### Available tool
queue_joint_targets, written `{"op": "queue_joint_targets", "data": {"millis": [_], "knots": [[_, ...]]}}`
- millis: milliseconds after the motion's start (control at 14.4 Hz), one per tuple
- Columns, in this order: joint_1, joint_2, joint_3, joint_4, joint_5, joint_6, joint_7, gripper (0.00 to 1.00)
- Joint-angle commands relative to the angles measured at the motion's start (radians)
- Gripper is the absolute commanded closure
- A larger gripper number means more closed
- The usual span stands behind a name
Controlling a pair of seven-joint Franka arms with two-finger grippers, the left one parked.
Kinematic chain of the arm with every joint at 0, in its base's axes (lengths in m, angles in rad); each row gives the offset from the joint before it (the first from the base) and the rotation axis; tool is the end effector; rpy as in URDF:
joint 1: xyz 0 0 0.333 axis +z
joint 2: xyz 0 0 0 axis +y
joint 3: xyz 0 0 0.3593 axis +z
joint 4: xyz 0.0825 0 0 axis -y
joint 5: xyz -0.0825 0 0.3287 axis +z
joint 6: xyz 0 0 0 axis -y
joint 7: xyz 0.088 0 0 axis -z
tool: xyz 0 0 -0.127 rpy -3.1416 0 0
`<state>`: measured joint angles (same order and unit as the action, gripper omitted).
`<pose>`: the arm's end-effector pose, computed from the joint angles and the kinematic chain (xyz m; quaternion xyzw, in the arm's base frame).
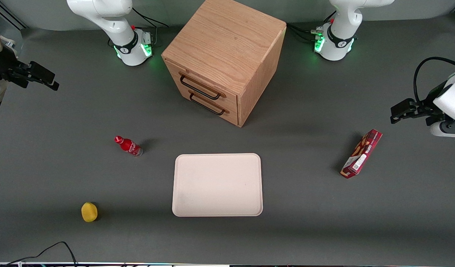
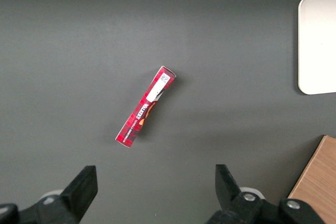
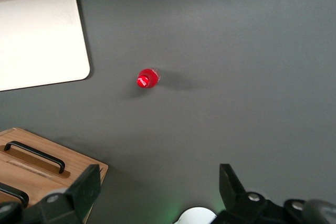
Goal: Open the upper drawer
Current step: 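Move the right gripper toward the upper drawer's black handle of the cabinet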
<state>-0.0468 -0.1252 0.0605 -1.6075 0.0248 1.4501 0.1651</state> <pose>0.4409 0.0119 0.6812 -0.9970 0.0746 0.0169 0.0071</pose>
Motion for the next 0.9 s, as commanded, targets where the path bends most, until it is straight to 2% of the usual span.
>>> {"op": "queue_joint_targets", "data": {"millis": [0, 208, 416, 555, 694, 832], "knots": [[-0.004, 0.003, -0.002, 0.023, 0.027, -0.011, 0.034, 0.0], [-0.004, 0.013, -0.005, 0.032, 0.032, -0.014, 0.04, 0.0], [-0.001, 0.012, -0.018, 0.069, 0.066, -0.011, -0.001, 0.0], [0.01, 0.01, 0.021, 0.127, 0.078, -0.014, -0.07, 0.0], [0.01, 0.009, 0.068, 0.136, 0.122, -0.014, -0.064, 0.0], [0.009, 0.03, 0.157, 0.153, 0.116, -0.014, -0.14, 0.0]]}}
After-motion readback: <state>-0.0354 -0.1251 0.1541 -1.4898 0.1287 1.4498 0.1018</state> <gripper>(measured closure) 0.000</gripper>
